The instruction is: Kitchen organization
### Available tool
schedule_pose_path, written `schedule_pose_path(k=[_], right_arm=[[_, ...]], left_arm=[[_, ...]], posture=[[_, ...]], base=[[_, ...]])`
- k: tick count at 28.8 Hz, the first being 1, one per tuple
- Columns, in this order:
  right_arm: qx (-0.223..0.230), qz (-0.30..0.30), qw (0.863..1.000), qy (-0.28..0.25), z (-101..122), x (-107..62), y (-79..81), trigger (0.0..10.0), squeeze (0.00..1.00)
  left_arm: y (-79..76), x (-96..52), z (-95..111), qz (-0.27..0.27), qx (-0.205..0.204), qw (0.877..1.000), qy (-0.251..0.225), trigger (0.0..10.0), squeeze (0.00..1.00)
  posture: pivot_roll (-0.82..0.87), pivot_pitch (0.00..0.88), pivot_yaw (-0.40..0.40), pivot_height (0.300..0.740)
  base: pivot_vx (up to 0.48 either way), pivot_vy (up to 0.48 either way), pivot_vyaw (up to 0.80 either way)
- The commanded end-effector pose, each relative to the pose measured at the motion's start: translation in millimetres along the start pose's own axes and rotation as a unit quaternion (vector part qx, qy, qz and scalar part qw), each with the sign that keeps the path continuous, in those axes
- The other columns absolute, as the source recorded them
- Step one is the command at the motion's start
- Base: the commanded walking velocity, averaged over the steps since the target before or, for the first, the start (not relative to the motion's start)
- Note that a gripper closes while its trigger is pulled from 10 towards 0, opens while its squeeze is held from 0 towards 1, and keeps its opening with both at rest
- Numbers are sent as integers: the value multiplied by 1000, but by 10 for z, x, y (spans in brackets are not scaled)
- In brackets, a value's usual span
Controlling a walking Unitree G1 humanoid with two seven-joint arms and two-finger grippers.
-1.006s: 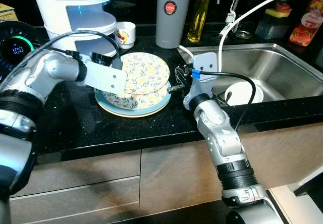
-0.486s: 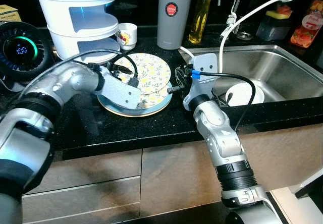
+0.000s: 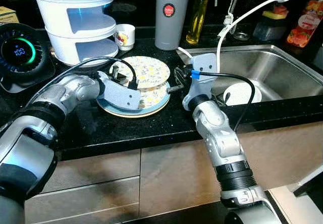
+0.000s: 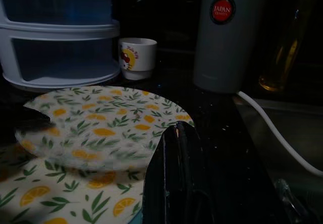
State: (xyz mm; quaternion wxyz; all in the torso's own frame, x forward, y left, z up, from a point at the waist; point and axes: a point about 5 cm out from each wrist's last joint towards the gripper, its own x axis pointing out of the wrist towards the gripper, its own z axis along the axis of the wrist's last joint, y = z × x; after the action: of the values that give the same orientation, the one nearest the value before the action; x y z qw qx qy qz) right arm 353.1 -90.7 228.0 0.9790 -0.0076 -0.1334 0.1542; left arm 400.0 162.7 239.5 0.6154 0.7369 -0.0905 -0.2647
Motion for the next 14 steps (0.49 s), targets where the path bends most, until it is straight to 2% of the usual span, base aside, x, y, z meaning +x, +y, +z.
schedule_pose_path(k=[1, 2, 3, 5, 6, 7, 8, 10, 11, 12, 13, 14], right_arm=[[3, -1, 1000, -3, -1, -12, 3, 10000, 0], [4, 0, 1000, -3, -2, -10, 6, 10000, 0], [4, 0, 1000, -3, -2, -10, 6, 10000, 0], [5, 1, 1000, -3, -4, -8, 11, 10000, 0], [5, 1, 1000, -3, -4, -7, 13, 10000, 0], [5, 1, 1000, -3, -4, -6, 13, 10000, 0], [6, 0, 1000, -2, -4, -6, 12, 10000, 0], [6, 0, 1000, -2, -5, -6, 11, 10000, 0], [5, -2, 1000, -2, -6, -5, 6, 10000, 0], [5, -4, 1000, -2, -7, -6, 0, 10000, 0], [4, -5, 1000, -2, -9, -7, -4, 10000, 0], [4, -5, 1000, -2, -9, -7, -4, 10000, 0]], left_arm=[[-82, -44, -62, 4, 3, 1000, 8, 0, 0], [-15, -64, -82, 26, 4, 1000, 11, 0, 0], [-15, -64, -82, 26, 4, 1000, 11, 0, 0], [151, -119, -109, 73, 15, 997, 12, 0, 0], [248, -150, -121, 98, 18, 995, 12, 7804, 0], [334, -180, -127, 121, 23, 992, 12, 10000, 0], [463, -225, -131, 159, 30, 987, 11, 10000, 0], [513, -243, -130, 175, 33, 984, 10, 10000, 0], [699, -323, -144, 233, 34, 972, 12, 10000, 0], [788, -370, -140, 267, 29, 963, 8, 10000, 0], [845, -403, -136, 289, 25, 957, 5, 10000, 0], [845, -403, -136, 289, 25, 957, 5, 10000, 0]], posture=[[139, 24, -18, 740], [139, 24, -18, 740], [139, 24, -18, 740], [139, 24, -18, 740], [151, 27, -19, 740], [153, 28, -18, 740], [153, 29, -18, 740], [153, 29, -18, 740], [154, 31, -17, 740], [155, 32, -15, 740], [155, 32, -15, 740], [155, 32, -15, 740]], base=[[0, 0, 0], [0, 0, 0], [0, 0, 0], [0, 0, 0], [0, 0, 0], [0, 0, 0], [0, 0, 0], [0, 0, 0], [0, 0, 0], [0, 0, 0], [0, 0, 0], [0, 0, 0]])
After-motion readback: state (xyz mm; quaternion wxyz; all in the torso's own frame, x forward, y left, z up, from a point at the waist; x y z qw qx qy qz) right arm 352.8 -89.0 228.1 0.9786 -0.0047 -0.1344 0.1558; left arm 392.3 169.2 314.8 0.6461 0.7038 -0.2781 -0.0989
